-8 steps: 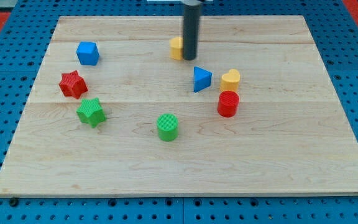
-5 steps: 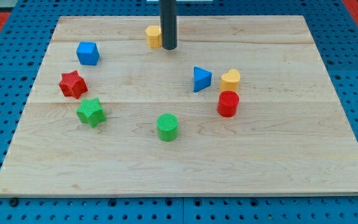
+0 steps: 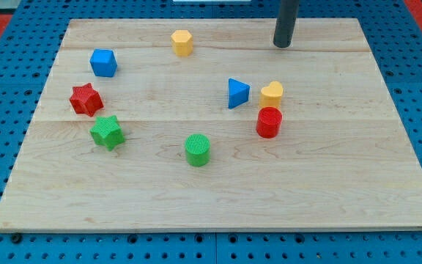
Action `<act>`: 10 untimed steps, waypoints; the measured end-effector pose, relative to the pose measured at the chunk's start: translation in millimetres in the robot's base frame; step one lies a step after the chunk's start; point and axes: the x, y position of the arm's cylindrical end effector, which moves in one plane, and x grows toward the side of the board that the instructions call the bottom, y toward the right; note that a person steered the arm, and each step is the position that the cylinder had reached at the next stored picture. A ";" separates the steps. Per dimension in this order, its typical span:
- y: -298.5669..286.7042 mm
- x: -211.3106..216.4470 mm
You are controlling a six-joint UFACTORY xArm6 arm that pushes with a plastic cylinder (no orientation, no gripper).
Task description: Slide red circle slightly left
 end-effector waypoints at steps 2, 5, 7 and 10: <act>0.0 35.7; 36.9 114.7; 17.2 172.1; -23.4 173.2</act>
